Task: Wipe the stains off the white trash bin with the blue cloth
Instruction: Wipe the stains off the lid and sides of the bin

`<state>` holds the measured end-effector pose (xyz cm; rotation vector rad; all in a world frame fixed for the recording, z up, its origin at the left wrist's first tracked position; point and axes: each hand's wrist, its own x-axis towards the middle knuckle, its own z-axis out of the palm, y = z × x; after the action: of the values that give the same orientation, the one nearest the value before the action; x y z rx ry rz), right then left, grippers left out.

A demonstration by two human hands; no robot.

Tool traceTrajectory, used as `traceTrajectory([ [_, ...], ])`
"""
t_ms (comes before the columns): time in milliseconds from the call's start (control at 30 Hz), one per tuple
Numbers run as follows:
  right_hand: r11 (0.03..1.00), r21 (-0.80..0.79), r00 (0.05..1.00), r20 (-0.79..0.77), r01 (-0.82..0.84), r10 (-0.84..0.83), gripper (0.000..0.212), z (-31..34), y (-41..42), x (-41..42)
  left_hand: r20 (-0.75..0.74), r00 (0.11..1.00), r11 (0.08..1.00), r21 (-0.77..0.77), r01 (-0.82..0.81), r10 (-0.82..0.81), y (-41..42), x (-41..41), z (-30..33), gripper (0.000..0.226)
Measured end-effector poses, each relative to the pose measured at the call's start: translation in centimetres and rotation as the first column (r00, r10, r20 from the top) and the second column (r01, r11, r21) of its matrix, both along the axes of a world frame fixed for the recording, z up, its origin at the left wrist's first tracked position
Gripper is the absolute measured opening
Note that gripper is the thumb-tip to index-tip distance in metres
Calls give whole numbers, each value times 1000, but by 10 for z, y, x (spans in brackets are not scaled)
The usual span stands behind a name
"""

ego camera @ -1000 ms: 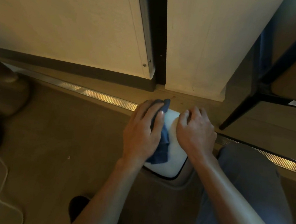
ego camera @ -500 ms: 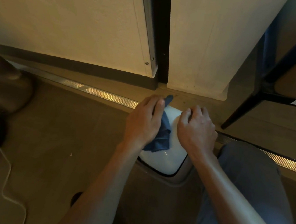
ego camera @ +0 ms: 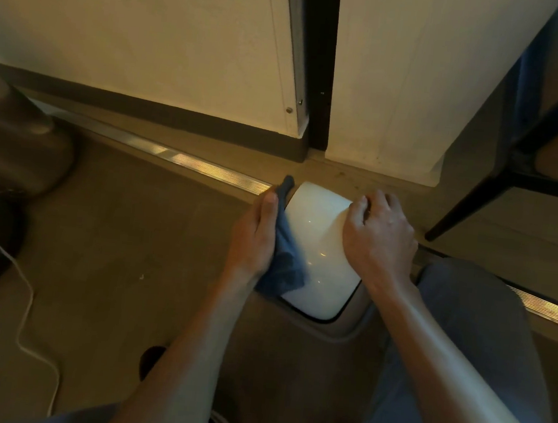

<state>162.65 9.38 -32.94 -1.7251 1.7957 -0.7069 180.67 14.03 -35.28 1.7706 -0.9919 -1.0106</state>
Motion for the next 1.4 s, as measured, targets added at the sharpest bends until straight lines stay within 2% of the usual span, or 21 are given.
traceTrajectory([
  [100, 1000, 11, 1000, 16, 23, -23, 31, 1, 1, 2, -93, 993, 995, 58, 81, -76, -20, 8, 8, 47],
  [367, 999, 11, 1000, 3, 31, -31, 31, 2, 0, 4, -145, 989, 998, 56, -7, 15, 57, 3, -3, 44],
  [467, 1000, 6, 1000, -19, 0, 0, 37, 0, 0, 3, -172, 984, 989, 126, 79, -56, 21, 15, 5, 53],
  [567, 1000, 6, 1000, -7, -11, 11, 46, 0, 0, 2, -216, 963, 962, 182, 203, -162, -30, 27, 21, 43],
  [667, 1000, 17, 1000, -21, 9, -8, 56, -1, 0, 2, -254, 952, 946, 227, 232, -173, -49, 25, 21, 41],
  [767, 999, 19, 999, -33, 43, -42, 61, 0, -2, 4, -268, 962, 982, 155, 104, -60, -25, 22, 12, 45],
  [867, 998, 14, 997, -40, 67, -67, 61, 0, -2, 5, -218, 973, 993, 106, -58, 80, 31, 9, -3, 46],
  [1000, 997, 13, 997, -19, 81, -81, 63, 1, -2, 5, -172, 953, 966, -16, -257, 250, 83, -21, -28, 41],
  [1133, 997, 4, 997, -15, 80, -80, 63, 0, -3, 5, -87, 907, 906, -57, -418, 413, 98, -57, -42, 53],
  [1200, 997, -1, 997, -6, 75, -75, 62, 0, -3, 4, -12, 881, 880, -42, -474, 474, 107, -77, -48, 56],
  [1367, 999, -5, 999, -5, 51, -51, 59, 0, -2, 4, 96, 818, 809, 116, -576, 568, 125, -138, -48, 67],
  [1400, 999, -7, 999, -14, 45, -45, 56, 1, -2, 4, 74, 811, 802, 122, -585, 580, 128, -146, -52, 67],
])
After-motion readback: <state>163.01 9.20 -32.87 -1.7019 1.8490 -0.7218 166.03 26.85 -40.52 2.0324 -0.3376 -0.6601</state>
